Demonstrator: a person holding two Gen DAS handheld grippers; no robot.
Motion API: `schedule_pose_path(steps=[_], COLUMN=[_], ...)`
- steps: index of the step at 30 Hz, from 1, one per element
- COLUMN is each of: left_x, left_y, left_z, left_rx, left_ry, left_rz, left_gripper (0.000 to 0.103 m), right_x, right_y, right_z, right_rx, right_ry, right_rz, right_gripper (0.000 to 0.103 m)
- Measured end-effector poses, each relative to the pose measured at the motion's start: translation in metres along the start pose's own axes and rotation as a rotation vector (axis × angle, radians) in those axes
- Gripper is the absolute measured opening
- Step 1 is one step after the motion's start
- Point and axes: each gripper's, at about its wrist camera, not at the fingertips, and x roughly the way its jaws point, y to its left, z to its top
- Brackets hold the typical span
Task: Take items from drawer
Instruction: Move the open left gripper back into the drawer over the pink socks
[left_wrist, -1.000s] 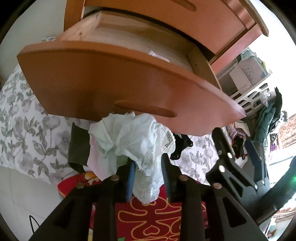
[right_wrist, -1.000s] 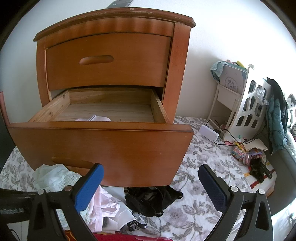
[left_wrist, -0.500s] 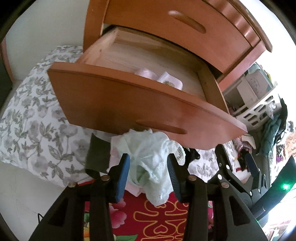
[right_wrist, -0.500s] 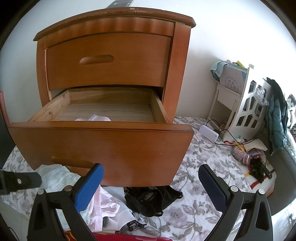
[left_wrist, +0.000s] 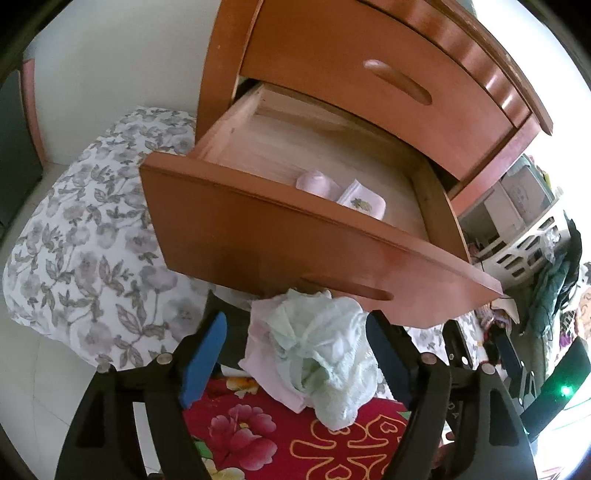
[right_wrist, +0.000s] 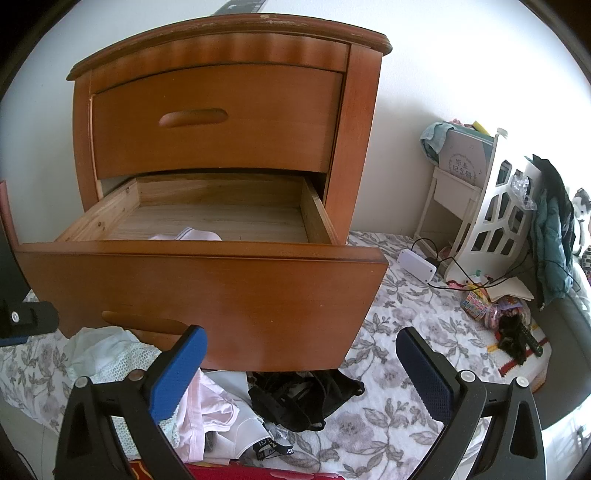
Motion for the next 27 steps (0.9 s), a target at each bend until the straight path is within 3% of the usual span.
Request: schedule_pose_path(steps=[10,19,23,27], left_x=[-0.017,-0.034,-0.042,-0.040], left_y=[0.003,0.000,-0.005,-0.009], left_z=[0.006,0.032,0.053,0.077], left_rx=[0.023,0.046,0.100,0.151], left_ry=[-0.154,-0.226,-0.261,-0.245], left_rz=[0.055,0.044,0.042,0.037], left_gripper=[0.100,0.101,0.101,0.101], right_x=[0.000,0.000,0.000,0.000], right_y=[0.001,0.000,-0.001,-0.002], right_z=[0.000,0.000,0.000,0.000], right_rx=[-0.002,-0.002,0.002,0.003], right_ry=[0.000,-0.001,0.000,0.003], right_rz=[-0.002,-0.001,0.003,0.006], right_gripper=[0.103,0.103,0.103,0.103])
